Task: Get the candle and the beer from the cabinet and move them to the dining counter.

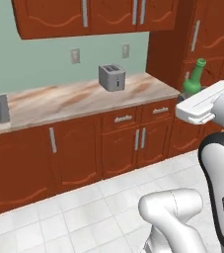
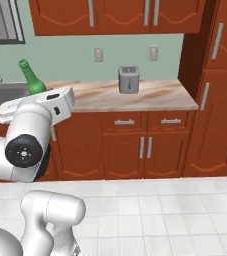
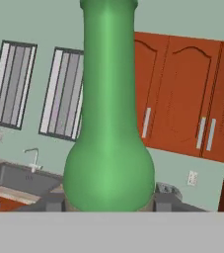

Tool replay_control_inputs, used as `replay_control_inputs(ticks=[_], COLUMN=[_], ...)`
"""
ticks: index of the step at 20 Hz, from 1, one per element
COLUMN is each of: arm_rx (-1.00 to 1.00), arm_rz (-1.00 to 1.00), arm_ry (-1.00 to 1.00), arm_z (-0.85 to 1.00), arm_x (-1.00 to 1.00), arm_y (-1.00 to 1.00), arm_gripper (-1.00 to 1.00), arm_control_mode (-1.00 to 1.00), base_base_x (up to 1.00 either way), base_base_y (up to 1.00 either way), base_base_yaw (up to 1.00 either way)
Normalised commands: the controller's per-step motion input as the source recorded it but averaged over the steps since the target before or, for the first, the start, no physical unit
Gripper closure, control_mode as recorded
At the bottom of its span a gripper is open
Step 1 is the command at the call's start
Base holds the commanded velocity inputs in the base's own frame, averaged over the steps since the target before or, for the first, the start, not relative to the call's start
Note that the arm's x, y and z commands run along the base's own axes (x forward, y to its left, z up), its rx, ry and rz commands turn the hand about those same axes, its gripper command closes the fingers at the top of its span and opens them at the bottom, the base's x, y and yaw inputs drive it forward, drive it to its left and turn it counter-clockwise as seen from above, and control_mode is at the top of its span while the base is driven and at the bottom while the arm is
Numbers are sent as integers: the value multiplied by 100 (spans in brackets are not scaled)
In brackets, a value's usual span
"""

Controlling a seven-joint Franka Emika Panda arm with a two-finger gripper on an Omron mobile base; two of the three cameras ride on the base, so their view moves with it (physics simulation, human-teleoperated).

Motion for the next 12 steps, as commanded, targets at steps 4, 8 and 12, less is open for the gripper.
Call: replay_control_inputs(ticks=[4, 8, 12], arm_rx=[0, 0, 0], arm_rz=[0, 0, 0], arm_ry=[0, 0, 0], arm_z=[0, 0, 0], arm_x=[0, 0, 0], arm_y=[0, 0, 0], arm_gripper=[100, 100, 100], arm_control_mode=[100, 100, 100], base_base_x=[-40, -34, -25], base_base_y=[27, 55, 61], base_base_yaw=[-53, -45, -48])
